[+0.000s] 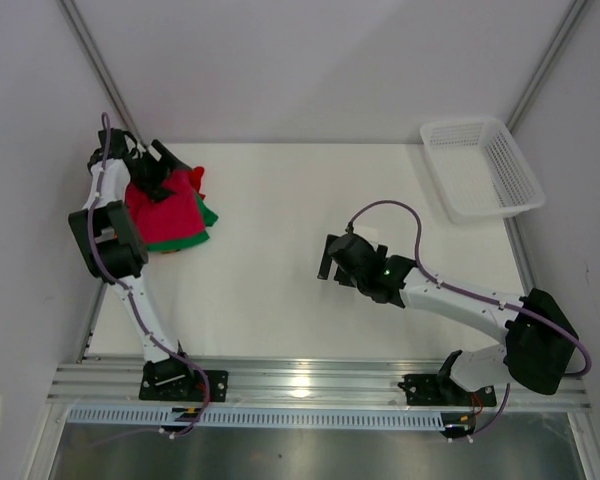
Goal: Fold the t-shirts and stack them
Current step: Put the neatly folded tshirt into the corner of the board with the left arm
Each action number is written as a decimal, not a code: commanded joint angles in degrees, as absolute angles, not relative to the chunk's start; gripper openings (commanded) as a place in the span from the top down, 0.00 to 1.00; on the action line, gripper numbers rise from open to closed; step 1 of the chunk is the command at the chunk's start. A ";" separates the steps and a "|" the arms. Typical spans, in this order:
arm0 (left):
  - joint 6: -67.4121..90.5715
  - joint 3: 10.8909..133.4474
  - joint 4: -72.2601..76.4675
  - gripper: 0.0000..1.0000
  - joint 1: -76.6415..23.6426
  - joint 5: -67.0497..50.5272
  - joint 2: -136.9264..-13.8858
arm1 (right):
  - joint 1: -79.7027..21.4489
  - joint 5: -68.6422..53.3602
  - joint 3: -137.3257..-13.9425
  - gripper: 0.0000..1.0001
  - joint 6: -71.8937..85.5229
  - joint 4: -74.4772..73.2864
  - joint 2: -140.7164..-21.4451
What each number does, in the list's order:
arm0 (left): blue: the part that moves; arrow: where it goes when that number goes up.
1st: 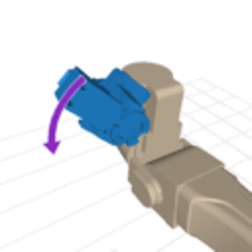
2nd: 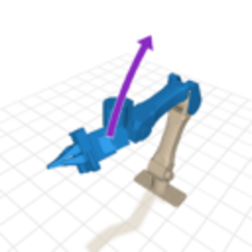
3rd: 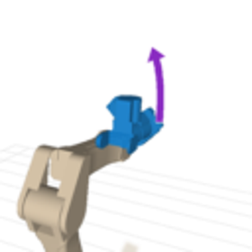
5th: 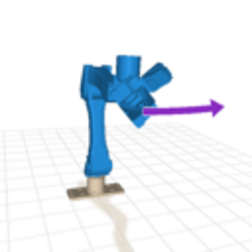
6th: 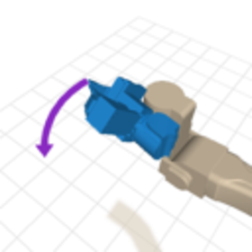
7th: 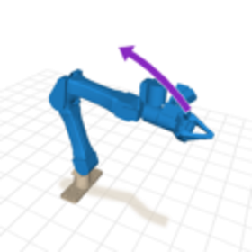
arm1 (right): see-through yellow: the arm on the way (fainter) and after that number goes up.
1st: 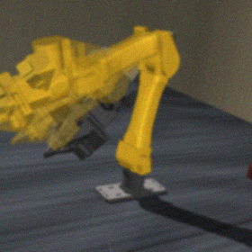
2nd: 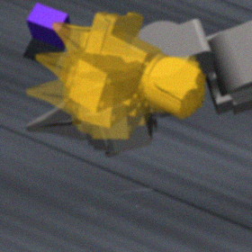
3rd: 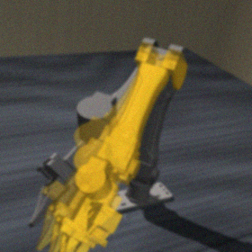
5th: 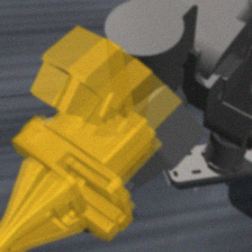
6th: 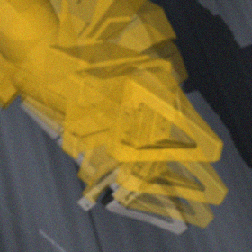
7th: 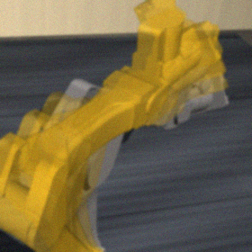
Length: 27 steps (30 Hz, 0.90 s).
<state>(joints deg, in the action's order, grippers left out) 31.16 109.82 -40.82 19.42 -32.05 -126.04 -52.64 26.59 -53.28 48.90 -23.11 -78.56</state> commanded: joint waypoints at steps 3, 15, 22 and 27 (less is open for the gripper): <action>31.11 106.09 -41.66 0.05 20.83 -31.90 -122.88 | -54.49 28.47 -55.02 0.01 50.36 -25.66 -78.40; 30.41 91.50 -37.80 0.05 20.04 -33.13 -95.32 | -55.37 29.97 -50.80 0.01 51.42 -25.93 -72.17; 27.87 81.13 -37.79 0.03 18.20 -33.84 -78.70 | -55.46 27.25 -50.45 0.01 48.96 -23.04 -72.51; 25.84 76.57 -39.28 0.02 16.88 -29.45 -69.80 | -55.46 24.53 -50.71 0.01 47.03 -20.13 -73.56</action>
<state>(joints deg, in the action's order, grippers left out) 28.53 79.15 -38.30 17.58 -31.86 -73.84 -55.07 26.41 -50.46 48.97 -23.49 -72.97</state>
